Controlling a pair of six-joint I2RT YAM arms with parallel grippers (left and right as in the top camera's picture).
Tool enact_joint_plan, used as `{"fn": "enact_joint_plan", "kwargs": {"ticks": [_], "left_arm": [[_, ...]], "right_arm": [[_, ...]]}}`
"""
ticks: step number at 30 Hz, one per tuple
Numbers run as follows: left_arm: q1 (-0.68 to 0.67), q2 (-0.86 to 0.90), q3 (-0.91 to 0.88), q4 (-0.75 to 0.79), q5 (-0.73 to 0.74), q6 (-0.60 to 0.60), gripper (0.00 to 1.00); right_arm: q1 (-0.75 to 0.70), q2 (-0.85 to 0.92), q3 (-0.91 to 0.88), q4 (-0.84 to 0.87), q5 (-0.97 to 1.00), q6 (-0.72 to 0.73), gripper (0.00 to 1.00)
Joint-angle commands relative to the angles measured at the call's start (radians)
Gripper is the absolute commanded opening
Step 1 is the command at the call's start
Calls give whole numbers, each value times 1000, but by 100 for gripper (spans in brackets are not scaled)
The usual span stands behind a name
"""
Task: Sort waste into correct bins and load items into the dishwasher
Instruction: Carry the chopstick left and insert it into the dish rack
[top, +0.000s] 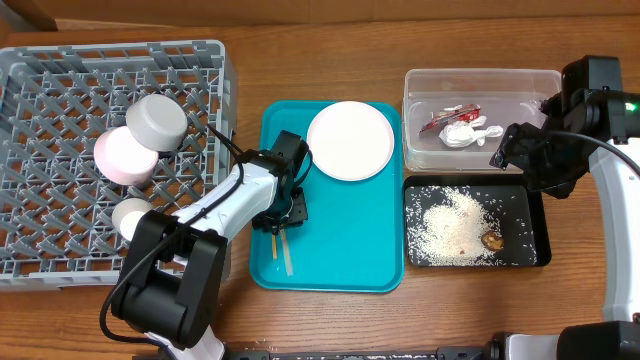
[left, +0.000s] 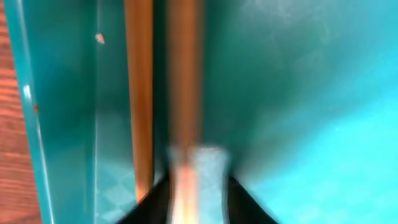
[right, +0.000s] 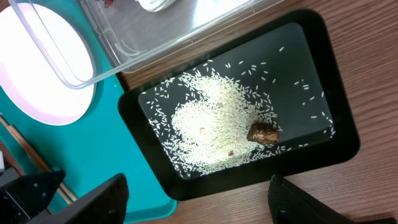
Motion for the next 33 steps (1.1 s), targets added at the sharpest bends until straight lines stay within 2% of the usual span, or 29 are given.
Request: {"fn": "enact_joint_plan", "kwargs": {"ticks": [1,6,11,16,19,26,33], "left_arm": [[4,10,-30,11,20,-10,5],[5,1,7,-8,19,-6,4],[7,-62,119,-74,4,21,4],[39,-164,256,-203,-114,54,4],[104,-220,312,-253,-142,150,4],[297,-242,321,-251,-142,350,4],[421,-179,309,-196,-108,407,4]], "right_arm": [[2,-8,12,-1,9,-4,74],[2,-8,12,-3,10,-4,74],[2,-8,12,-8,10,-4,74],[2,-8,12,-10,10,-4,74],[2,-8,12,-9,10,-4,74],[2,-8,12,-8,10,-4,74],[2,-8,12,-8,10,-4,74]]}}
